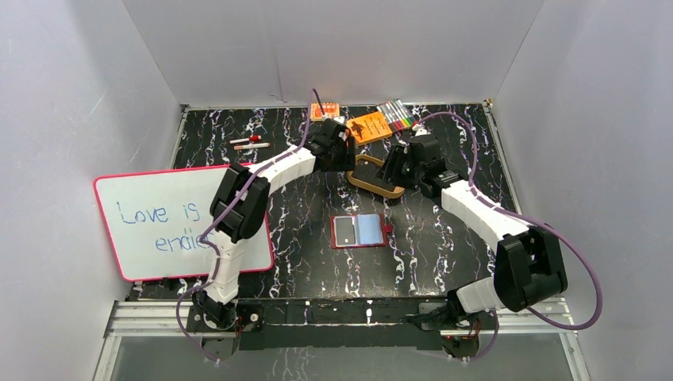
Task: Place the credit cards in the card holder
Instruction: Move the storage box to the center of the board.
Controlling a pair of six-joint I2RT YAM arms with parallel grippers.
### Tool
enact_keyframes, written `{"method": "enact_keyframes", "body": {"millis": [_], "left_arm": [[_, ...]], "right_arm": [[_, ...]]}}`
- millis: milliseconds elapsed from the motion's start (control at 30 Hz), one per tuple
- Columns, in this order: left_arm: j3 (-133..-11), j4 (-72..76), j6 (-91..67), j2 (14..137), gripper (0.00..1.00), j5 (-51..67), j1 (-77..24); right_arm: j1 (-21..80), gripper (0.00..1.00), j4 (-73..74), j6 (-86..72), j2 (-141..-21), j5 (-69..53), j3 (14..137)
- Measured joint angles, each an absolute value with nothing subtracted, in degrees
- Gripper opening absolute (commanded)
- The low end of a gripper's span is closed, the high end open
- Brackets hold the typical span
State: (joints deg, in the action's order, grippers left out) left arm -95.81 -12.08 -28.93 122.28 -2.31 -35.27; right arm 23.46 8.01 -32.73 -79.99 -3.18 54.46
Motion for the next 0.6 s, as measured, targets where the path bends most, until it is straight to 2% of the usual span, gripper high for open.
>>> {"method": "enact_keyframes", "body": {"millis": [267,600], "left_arm": [[-95.81,-11.88,-28.91,125.91,0.17,-0.62,-35.24],[-88.23,-9.91,-30.06,121.08,0.02,-1.72,-35.27]], "right_arm": [[23.46,0.54,9.06,-33.19,-79.96,-4.29,54.46],[23.46,0.54,8.62,-34.96,-80.51,-5.15,54.46]]}}
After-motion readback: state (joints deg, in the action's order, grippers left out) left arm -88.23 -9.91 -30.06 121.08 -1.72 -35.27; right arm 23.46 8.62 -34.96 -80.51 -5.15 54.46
